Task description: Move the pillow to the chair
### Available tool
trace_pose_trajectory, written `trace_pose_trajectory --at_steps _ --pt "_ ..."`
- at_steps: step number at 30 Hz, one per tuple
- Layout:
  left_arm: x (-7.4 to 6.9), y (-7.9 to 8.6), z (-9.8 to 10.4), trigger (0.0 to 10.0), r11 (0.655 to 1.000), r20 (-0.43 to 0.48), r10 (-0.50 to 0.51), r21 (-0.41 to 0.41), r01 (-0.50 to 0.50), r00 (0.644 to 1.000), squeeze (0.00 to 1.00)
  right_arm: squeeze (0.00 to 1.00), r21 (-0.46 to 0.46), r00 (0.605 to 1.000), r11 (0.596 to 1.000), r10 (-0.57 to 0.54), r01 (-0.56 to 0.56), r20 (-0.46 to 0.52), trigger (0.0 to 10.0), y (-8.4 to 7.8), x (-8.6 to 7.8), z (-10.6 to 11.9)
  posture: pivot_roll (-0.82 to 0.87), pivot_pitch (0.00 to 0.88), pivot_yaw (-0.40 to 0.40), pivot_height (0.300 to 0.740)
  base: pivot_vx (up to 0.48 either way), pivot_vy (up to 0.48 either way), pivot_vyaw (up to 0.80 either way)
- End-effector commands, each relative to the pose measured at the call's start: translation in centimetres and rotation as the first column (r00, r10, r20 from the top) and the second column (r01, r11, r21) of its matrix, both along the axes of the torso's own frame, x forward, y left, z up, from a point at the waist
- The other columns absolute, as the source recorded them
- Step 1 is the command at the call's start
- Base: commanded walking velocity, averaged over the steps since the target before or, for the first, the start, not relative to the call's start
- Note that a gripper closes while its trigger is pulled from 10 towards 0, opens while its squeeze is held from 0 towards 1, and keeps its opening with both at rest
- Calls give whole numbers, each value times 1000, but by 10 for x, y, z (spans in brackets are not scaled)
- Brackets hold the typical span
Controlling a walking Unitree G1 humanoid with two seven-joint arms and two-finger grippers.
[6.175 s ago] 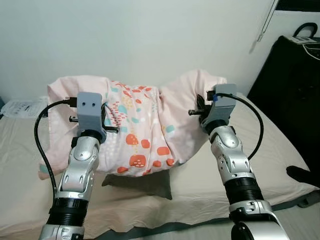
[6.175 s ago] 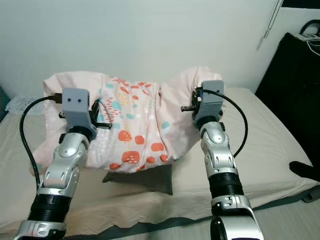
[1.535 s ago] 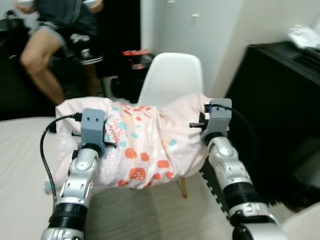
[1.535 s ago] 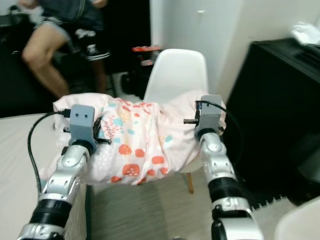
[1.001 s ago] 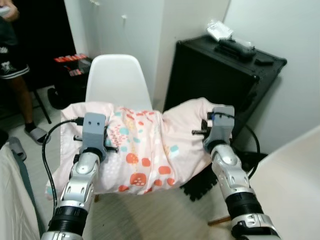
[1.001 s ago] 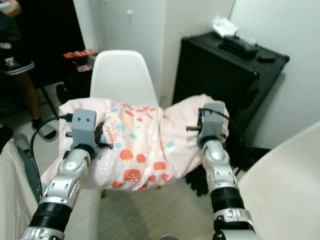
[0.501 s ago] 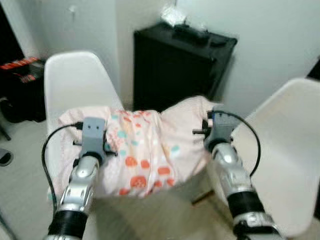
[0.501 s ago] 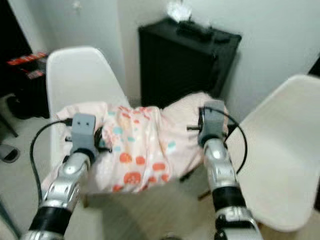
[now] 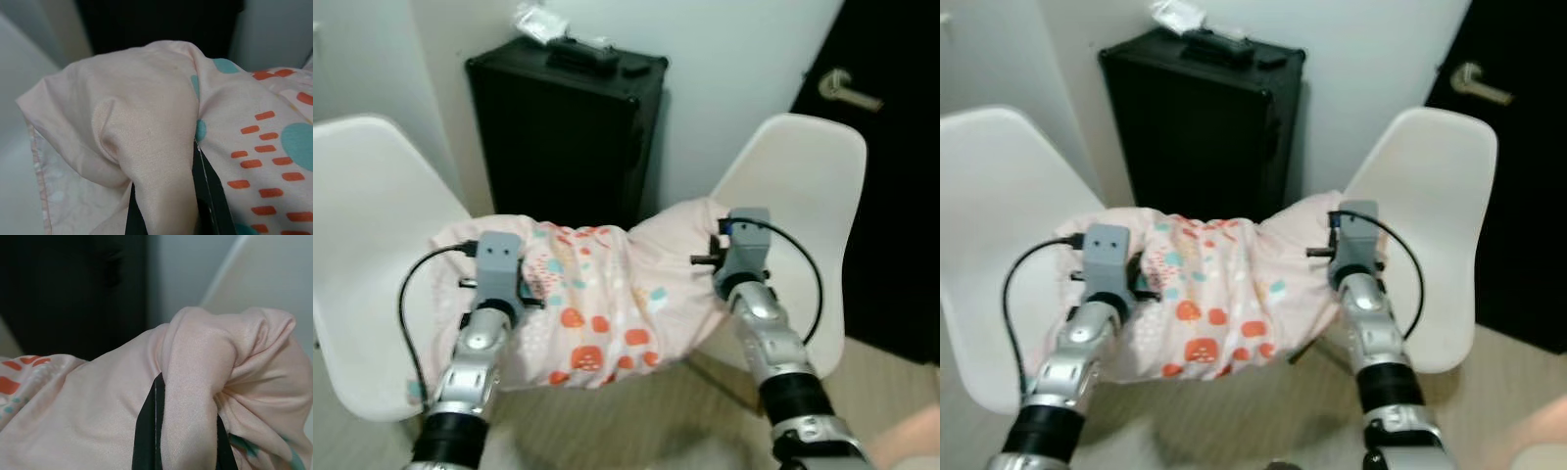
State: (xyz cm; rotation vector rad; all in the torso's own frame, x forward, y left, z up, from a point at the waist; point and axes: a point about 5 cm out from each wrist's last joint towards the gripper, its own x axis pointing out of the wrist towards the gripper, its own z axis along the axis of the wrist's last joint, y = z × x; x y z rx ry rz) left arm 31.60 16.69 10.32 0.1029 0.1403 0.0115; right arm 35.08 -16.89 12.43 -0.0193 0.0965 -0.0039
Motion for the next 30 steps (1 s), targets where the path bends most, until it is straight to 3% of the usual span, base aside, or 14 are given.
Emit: trace_pose_trajectory --at_steps 1,13,30 --pt "3 -8 11 10000 1000 52 -29 9 29 998 0 0 -8 999 1000 15 -15 47 10000 4 2 11 -33 52 -68 730 0 0 -800" --pt "4 -5 16 10000 1000 74 -20 -8 20 997 0 0 -6 999 1000 8 -8 43 10000 3 2 10 -28 53 -65 730 0 0 -800" --pt "7 -5 22 10000 998 97 -20 -53 25 995 0 0 -18 995 995 -93 94 39 10000 -13 4 10 -25 45 -59 730 0 0 -800"
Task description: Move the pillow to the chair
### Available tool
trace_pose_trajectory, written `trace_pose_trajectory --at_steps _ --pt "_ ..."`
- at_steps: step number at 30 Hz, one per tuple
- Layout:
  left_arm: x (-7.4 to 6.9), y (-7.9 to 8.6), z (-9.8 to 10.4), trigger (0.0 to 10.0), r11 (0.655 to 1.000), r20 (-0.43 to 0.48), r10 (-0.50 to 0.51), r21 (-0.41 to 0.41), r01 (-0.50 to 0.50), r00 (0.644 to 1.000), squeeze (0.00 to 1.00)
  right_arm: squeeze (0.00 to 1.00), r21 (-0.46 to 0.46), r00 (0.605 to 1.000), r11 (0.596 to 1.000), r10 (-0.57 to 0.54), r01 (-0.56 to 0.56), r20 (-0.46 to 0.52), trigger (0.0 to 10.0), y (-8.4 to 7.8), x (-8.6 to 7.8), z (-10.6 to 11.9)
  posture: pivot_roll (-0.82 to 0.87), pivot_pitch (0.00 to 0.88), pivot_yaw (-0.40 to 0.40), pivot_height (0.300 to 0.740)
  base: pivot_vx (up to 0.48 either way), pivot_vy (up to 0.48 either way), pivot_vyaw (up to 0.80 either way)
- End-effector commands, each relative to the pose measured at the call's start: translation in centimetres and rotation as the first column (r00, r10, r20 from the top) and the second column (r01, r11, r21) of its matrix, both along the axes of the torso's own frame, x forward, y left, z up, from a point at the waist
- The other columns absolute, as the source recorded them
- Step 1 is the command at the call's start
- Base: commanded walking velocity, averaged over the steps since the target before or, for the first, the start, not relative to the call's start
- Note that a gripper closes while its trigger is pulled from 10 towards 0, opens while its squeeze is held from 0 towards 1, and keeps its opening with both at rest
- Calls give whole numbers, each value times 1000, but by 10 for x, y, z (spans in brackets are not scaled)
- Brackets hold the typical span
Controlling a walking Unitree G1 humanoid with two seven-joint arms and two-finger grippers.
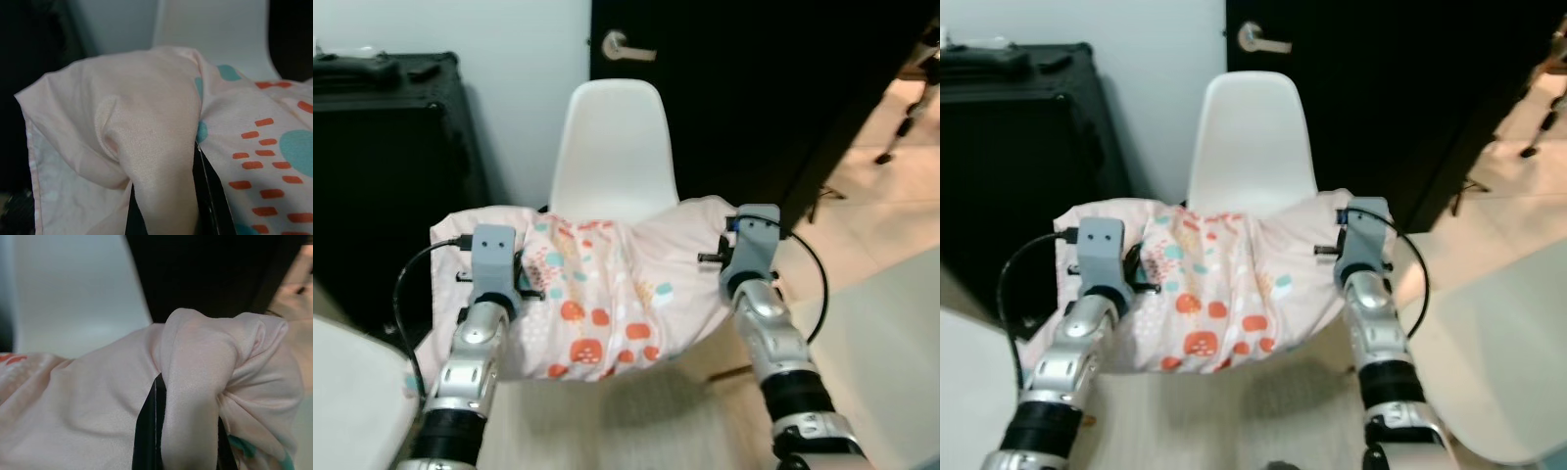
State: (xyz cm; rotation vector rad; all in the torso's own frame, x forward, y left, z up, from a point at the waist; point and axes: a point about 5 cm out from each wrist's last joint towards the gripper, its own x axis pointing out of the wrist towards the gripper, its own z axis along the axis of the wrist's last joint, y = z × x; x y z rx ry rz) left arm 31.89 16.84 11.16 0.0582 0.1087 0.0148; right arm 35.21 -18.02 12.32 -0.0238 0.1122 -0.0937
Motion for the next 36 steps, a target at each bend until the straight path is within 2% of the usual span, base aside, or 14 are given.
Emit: trace_pose_trajectory --at_steps 1,5,15,26,36 --pt "4 -7 14 10000 1000 72 -26 -11 27 997 0 0 -10 998 1000 -19 20 58 10000 -3 3 11 -24 45 -60 730 0 0 -800" --pt "4 -9 21 10000 997 124 -43 -65 52 991 0 0 -32 999 999 -36 37 28 10000 -4 3 7 -24 45 -58 730 203 0 0" --pt "4 -8 21 10000 997 124 -44 -64 52 991 0 0 -30 999 1000 -4 5 54 10000 3 4 10 -20 45 -58 730 477 0 0" --pt "4 -7 21 10000 996 125 -52 -59 60 991 0 0 -10 998 1000 -5 5 68 10000 3 4 10 -15 44 -56 730 480 0 0" --pt "5 -8 22 10000 996 120 -72 -39 77 990 0 0 -2 998 1000 -21 21 63 10000 0 3 7 -15 44 -44 730 480 0 -641"
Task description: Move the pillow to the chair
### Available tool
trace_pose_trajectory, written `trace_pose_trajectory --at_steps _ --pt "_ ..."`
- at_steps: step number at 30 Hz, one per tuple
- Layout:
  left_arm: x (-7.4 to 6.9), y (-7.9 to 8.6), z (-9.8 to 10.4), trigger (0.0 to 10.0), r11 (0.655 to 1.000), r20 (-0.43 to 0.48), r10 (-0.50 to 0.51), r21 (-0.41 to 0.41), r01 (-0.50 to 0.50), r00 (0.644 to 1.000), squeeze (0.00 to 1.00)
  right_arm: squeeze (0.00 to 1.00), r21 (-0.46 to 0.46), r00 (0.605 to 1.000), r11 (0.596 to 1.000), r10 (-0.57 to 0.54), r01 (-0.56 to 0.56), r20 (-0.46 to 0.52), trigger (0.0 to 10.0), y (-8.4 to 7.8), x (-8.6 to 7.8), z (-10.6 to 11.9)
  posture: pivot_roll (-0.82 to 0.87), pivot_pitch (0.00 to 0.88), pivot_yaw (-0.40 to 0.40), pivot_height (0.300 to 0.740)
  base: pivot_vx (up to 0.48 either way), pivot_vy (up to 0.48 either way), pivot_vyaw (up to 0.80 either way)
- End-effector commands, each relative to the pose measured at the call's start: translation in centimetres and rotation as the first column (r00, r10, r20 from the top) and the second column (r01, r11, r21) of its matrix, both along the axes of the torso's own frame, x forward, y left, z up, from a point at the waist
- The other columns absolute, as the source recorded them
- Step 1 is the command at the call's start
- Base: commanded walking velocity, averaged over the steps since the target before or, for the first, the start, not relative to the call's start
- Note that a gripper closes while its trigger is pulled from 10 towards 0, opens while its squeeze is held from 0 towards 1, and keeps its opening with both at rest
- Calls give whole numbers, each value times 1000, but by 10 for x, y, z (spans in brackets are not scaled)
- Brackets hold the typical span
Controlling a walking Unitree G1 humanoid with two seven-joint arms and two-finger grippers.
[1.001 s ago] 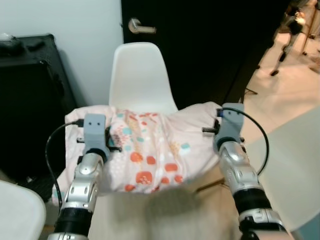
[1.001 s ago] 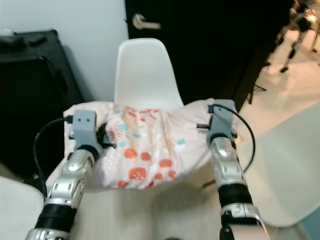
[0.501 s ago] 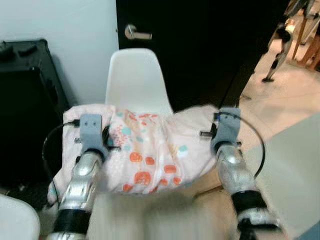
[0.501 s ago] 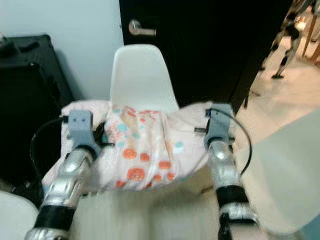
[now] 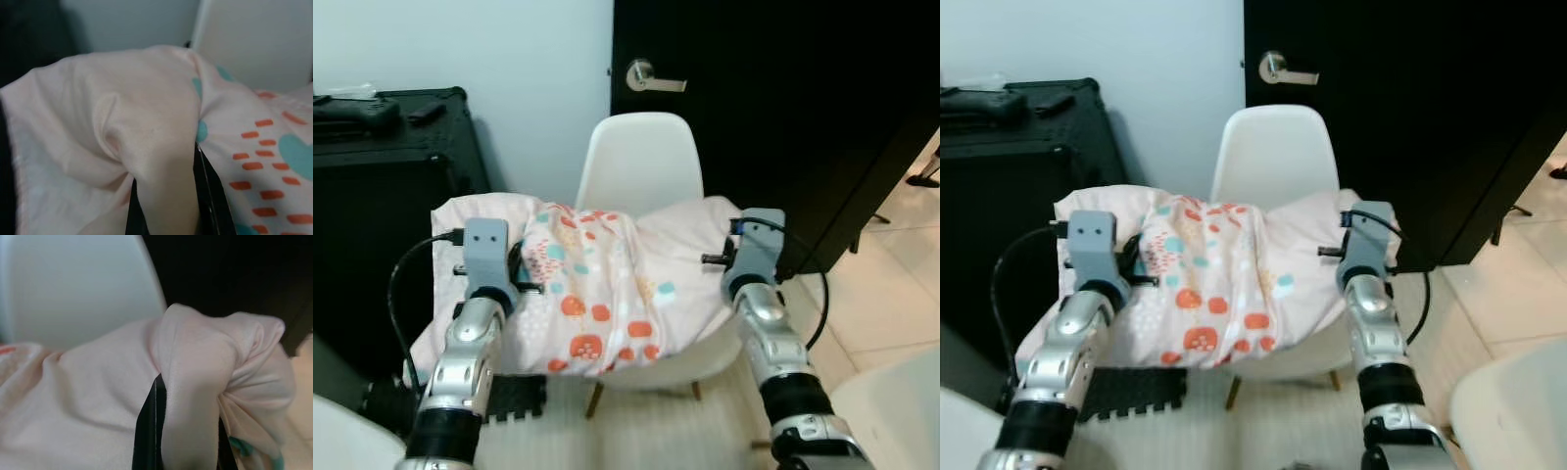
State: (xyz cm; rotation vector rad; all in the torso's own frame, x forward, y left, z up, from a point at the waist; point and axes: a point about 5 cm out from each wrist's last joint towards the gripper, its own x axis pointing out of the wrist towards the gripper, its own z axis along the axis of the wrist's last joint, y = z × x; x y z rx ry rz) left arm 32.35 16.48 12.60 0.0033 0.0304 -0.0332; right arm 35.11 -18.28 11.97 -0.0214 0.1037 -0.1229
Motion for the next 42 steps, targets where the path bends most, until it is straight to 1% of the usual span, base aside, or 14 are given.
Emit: trace_pose_trajectory --at_steps 1,2,5,10,17,20,23,27,31,42 --pt "0 -4 7 10000 1000 42 -26 13 25 999 0 0 -4 999 1000 8 -8 54 10000 2 3 11 -15 44 -44 730 480 0 0" --pt "1 -5 7 10000 999 40 -29 15 29 999 0 0 -15 999 1000 4 -4 37 10000 2 4 9 -15 44 -43 730 480 0 0" --pt "1 -5 6 10000 999 29 -25 22 24 999 0 0 -14 999 1000 2 -1 36 10000 2 4 8 -14 43 -43 730 418 0 0" --pt "1 -6 4 10000 999 17 -23 36 23 1000 0 0 -8 999 1000 7 -7 50 10000 3 4 10 -13 39 -43 730 0 0 0" --pt "0 -5 5 10000 999 29 -13 50 11 999 0 0 -9 998 1000 15 -15 61 10000 5 4 11 -10 34 -47 730 0 0 0" --pt "1 -4 5 10000 999 33 -4 54 2 999 0 0 -10 998 1000 18 -18 63 10000 5 4 12 -10 32 -49 730 0 0 0" --pt "1 1 5 10000 997 36 30 70 -32 999 0 0 -14 997 1000 27 -26 68 10000 6 5 12 -8 28 -50 730 0 0 0" --pt "1 1 6 10000 997 35 34 69 -36 999 0 0 -13 997 1000 29 -28 69 10000 7 5 12 -8 26 -50 730 0 0 0" --pt "2 2 5 10000 997 30 44 61 -45 999 0 0 -16 997 999 39 -38 71 10000 8 5 12 -10 24 -51 730 0 -287 0" --pt "3 1 4 10000 997 23 49 59 -51 999 0 0 -19 996 999 47 -46 71 10000 8 5 12 -12 32 -55 730 0 -480 0"
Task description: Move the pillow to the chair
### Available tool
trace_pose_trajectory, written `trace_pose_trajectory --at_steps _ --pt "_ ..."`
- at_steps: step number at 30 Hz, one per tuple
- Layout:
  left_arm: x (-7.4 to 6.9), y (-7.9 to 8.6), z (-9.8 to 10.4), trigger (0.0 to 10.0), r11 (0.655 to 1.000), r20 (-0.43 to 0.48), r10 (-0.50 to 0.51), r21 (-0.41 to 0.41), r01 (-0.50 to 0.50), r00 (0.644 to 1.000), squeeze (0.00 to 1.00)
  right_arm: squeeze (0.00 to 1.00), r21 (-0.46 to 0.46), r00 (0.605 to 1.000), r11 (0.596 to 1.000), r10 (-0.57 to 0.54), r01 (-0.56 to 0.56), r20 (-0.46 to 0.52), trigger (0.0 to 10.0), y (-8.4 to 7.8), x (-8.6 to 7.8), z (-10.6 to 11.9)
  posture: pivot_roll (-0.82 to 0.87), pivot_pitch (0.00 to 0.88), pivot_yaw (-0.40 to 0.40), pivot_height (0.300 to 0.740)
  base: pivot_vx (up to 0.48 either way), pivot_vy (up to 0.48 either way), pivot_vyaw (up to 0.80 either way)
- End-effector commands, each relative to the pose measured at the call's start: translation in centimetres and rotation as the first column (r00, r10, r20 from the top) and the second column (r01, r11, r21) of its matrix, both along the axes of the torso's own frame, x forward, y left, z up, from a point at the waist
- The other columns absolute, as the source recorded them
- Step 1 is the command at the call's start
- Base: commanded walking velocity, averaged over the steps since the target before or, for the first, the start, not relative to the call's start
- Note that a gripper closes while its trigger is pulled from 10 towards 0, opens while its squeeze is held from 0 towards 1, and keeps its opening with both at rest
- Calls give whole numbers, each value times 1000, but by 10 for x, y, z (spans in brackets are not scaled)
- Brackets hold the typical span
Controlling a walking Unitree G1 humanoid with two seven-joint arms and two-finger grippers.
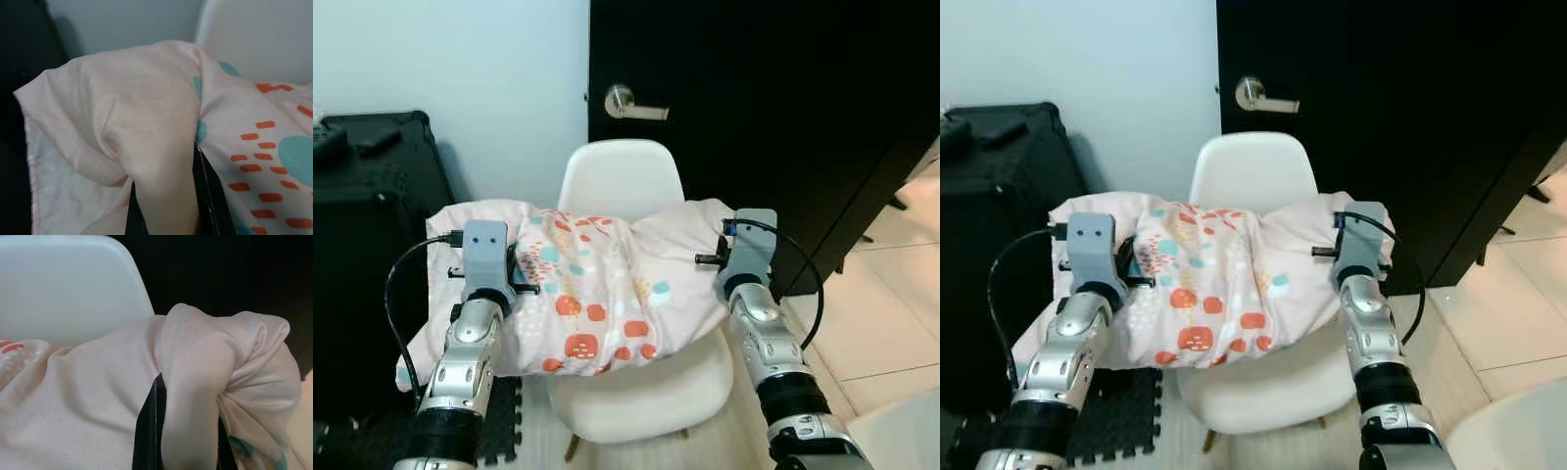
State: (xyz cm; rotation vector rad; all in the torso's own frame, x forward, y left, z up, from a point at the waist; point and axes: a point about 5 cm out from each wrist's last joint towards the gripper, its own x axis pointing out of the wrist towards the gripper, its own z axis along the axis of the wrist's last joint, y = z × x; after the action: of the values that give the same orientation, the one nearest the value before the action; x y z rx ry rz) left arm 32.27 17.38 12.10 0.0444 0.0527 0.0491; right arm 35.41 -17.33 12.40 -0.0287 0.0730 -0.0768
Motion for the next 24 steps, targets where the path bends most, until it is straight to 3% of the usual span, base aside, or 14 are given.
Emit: trace_pose_trajectory --at_steps 1,3,4,7,14,24 --pt "3 -8 9 10000 999 40 -29 16 28 999 0 0 -11 999 1000 2 -1 41 10000 -2 2 8 -13 32 -55 730 0 -480 0" --pt "3 -8 9 10000 1000 40 -26 14 25 999 0 0 -12 999 1000 3 -3 41 10000 -2 2 8 -13 32 -56 730 0 -480 0" --pt "3 -6 6 10000 999 9 -1 -50 1 1000 0 0 -13 999 1000 4 -4 41 10000 -2 2 8 -13 32 -57 730 0 0 0" --pt "3 -3 4 10000 996 -7 8 -84 -9 1000 0 0 -12 999 1000 9 -8 45 10000 -1 3 8 -12 32 -58 730 0 480 0" --pt "3 -2 6 10000 998 9 3 -70 -3 1000 0 0 -10 999 1000 14 -13 47 10000 0 3 8 -11 34 -57 730 0 480 0" --pt "3 -3 5 10000 1000 7 -14 -27 14 1000 0 0 0 999 1000 21 -21 45 10000 2 3 7 -9 34 -49 730 0 0 0"
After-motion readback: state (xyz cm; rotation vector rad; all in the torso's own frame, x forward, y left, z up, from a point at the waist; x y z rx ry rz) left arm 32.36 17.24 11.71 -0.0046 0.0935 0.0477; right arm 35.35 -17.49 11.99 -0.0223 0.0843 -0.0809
